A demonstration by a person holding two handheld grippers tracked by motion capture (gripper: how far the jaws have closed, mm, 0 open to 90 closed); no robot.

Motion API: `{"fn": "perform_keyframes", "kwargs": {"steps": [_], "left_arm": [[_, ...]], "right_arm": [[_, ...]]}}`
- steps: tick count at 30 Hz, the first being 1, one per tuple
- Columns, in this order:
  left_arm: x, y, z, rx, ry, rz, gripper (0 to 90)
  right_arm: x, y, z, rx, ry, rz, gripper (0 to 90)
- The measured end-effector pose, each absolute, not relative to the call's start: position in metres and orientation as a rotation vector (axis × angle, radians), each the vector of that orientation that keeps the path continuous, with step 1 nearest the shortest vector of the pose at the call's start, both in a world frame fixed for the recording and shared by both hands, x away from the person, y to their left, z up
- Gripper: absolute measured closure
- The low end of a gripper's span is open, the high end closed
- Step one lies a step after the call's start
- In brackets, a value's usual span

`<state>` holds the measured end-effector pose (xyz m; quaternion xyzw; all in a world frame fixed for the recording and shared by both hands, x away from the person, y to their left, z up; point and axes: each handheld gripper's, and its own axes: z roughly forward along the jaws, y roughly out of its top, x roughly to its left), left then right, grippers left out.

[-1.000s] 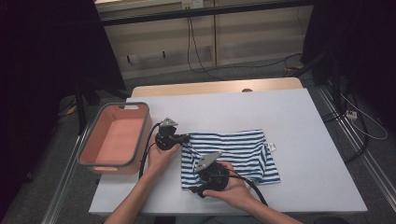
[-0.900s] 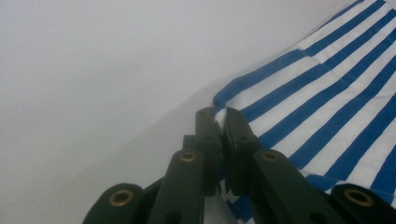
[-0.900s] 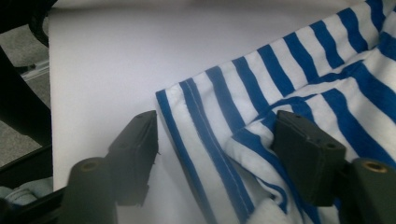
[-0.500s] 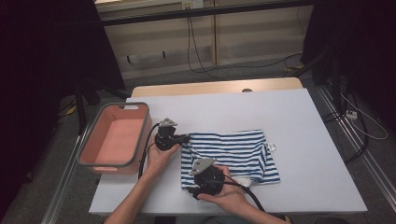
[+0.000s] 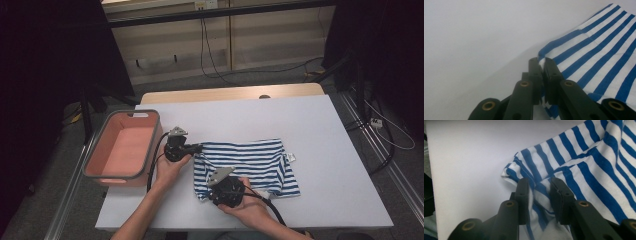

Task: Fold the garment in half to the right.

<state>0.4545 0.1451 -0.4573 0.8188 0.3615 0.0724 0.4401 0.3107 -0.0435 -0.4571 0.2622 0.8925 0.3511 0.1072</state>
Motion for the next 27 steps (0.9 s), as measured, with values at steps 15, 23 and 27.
{"fn": "perform_keyframes", "kwargs": {"steps": [15,23,27], "left_arm": [[0.454,0.144,-0.456,2.021,0.901,0.171,85.9],[0.453,0.146,-0.451,1.985,0.899,0.162,85.9],[0.452,0.147,-0.448,1.97,0.896,0.156,85.9]], "right_arm": [[0.313,-0.047,-0.456,0.833,2.619,1.078,84.3],[0.312,-0.05,-0.455,0.836,2.597,1.149,84.6],[0.313,-0.054,-0.452,0.834,2.583,1.211,84.7]]}}
